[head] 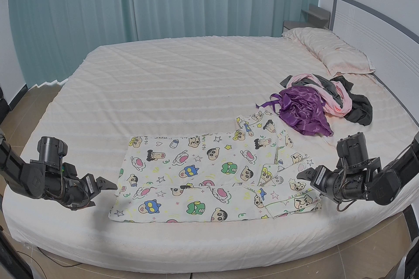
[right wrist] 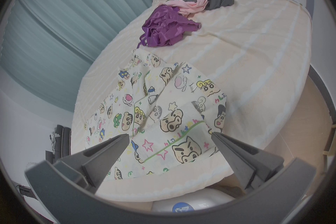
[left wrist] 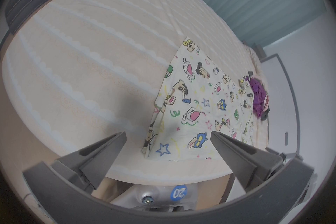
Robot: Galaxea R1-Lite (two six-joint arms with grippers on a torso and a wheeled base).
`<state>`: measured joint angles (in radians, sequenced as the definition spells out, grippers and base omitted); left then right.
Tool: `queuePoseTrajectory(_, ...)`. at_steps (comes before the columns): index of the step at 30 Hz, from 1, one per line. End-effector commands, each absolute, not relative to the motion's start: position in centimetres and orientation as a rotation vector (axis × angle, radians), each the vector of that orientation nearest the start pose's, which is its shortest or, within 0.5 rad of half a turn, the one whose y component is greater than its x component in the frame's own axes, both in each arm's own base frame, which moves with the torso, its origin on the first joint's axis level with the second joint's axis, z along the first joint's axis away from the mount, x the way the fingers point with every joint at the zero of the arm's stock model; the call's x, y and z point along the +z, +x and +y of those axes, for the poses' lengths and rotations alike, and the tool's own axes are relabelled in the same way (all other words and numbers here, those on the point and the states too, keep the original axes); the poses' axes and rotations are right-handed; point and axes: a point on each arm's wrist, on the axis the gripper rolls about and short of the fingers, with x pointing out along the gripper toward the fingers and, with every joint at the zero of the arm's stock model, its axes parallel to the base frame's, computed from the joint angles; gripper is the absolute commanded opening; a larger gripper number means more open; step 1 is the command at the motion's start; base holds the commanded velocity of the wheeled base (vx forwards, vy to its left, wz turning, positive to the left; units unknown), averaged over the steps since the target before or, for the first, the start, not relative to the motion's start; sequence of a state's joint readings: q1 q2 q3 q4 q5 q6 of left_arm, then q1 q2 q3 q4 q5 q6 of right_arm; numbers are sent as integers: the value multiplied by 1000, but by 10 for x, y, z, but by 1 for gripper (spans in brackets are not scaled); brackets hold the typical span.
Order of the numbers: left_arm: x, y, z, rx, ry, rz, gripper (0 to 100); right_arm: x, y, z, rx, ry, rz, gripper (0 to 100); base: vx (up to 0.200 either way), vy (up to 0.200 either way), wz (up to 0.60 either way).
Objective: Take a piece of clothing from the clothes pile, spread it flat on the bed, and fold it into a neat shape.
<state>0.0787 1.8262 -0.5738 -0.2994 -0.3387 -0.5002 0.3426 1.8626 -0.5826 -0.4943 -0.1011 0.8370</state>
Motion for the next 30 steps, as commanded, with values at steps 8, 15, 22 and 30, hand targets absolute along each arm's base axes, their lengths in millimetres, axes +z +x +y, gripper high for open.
queuePoseTrajectory(8,76,257,13,-7,-726,942,100,65,243,71,-133,647,763,100,200,0,0)
queuePoseTrajectory(15,74,258,13,-4,-730,951,100,71,239,68,-115,665,751,100,200,0,0)
queuePoseTrajectory(22,73,258,13,-2,-732,951,100,69,238,67,-110,666,766,100,86,0,0)
queuePoseTrajectory(30,71,259,13,0,-733,957,100,66,238,67,-114,663,778,100,0,0,0)
